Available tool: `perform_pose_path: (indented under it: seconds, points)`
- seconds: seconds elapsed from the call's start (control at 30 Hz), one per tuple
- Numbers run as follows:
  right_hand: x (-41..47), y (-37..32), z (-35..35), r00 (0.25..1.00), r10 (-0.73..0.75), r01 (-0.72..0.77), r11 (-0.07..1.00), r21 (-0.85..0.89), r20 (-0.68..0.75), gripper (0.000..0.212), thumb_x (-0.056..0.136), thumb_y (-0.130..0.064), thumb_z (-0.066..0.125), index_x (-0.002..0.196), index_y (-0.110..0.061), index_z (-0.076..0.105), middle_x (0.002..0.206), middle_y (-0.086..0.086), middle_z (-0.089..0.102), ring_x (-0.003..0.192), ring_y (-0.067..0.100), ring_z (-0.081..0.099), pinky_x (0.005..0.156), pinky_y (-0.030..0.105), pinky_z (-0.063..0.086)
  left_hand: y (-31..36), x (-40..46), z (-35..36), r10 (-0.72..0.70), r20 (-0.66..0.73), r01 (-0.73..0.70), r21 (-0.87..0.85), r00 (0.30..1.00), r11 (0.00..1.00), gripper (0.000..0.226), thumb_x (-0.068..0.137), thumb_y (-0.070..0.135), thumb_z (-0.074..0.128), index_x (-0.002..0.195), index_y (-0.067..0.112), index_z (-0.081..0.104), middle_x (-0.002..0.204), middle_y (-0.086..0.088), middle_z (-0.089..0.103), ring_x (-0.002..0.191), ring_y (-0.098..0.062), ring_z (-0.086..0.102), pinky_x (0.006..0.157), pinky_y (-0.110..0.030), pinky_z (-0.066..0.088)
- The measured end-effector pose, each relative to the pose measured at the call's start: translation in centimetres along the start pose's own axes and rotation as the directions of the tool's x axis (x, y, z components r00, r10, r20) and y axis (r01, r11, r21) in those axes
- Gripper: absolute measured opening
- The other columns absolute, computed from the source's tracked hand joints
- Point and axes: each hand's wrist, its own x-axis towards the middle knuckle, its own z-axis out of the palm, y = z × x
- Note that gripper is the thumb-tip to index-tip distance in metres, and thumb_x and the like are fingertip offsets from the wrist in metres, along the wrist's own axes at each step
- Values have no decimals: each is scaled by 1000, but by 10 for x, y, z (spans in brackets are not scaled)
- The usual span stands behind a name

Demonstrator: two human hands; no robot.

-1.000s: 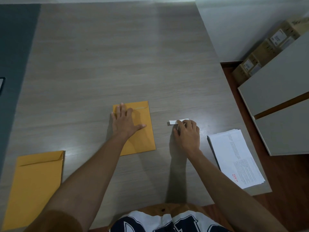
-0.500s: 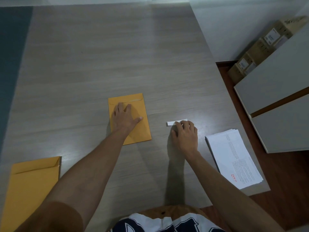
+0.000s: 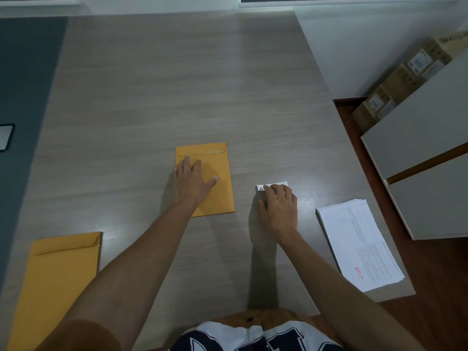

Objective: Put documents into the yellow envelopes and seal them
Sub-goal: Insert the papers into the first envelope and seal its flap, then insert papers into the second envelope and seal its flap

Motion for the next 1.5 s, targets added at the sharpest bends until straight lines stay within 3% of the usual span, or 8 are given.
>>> perform_pose_path:
  seconds: [0.27, 0.47, 0.6, 0.73, 0.9, 1.1, 1.3, 1.5]
  points:
    - [-27, -60, 3, 972, -234, 234, 972, 10, 3, 30, 79, -25, 71, 107, -14, 65, 107, 6, 64, 106, 32, 58, 83, 42, 49, -63, -77, -9, -98, -73, 95, -50, 992, 994, 66, 91, 49, 56, 139, 7, 43, 154, -22, 27, 146, -33, 18, 117, -45, 17]
    - [-55, -125, 14, 914, -403, 401, 914, 57, 42, 32, 75, -23, 71, 105, -12, 67, 107, 7, 66, 104, 32, 59, 83, 41, 49, -136, -142, -20, -302, -141, 302, -26, 943, 953, 68, 93, 50, 51, 145, 8, 37, 157, -18, 23, 147, -31, 16, 118, -43, 15]
    - [-73, -165, 20, 862, -497, 493, 868, 63, 99, 34, 80, -29, 66, 109, -10, 65, 111, 9, 63, 107, 33, 56, 88, 42, 47, -187, -181, -24, -513, -194, 514, -51, 836, 856, 73, 91, 50, 52, 146, 6, 34, 157, -19, 22, 145, -36, 17, 117, -48, 20]
    - [-87, -192, 25, 853, -514, 505, 857, 106, 94, 32, 82, -30, 62, 108, -12, 65, 110, 8, 63, 104, 33, 56, 87, 41, 45, -223, -219, -17, -673, -85, 665, -105, 735, 740, 78, 96, 54, 39, 154, 9, 14, 160, -23, 1, 146, -44, 1, 118, -54, 8]
    - [-97, -191, 19, 888, -449, 428, 886, 178, 103, 31, 86, -28, 63, 111, -11, 64, 111, 9, 62, 106, 32, 54, 88, 42, 46, -219, -236, -1, -523, -20, 523, -9, 852, 852, 74, 97, 60, 27, 155, 18, 10, 162, -18, -4, 147, -43, -2, 118, -55, 8]
    - [-111, -163, 12, 921, -365, 316, 906, 282, 138, 46, 92, -45, 47, 117, -10, 63, 107, 8, 62, 102, 29, 55, 83, 40, 50, -179, -260, 34, -171, -78, 175, 40, 982, 984, 62, 96, 57, 28, 145, 22, 42, 158, -13, 25, 144, -41, 22, 115, -56, 21]
    - [-141, -136, 0, 927, -279, 189, 925, 331, 250, 55, 85, -50, 65, 124, -12, 57, 108, 6, 59, 104, 24, 54, 85, 36, 50, -146, -270, 52, 104, -93, -96, 93, 990, 991, 50, 92, 50, 38, 126, 25, 62, 145, -10, 48, 134, -35, 42, 105, -54, 40]
    - [-154, -119, -9, 920, -119, -23, 934, 356, 372, 51, 84, -38, 65, 128, -19, 49, 116, 2, 53, 104, 21, 56, 84, 37, 52, -119, -264, 61, 238, -41, -235, 82, 970, 969, 39, 88, 50, 57, 119, 28, 65, 144, -6, 49, 136, -31, 40, 109, -51, 36]
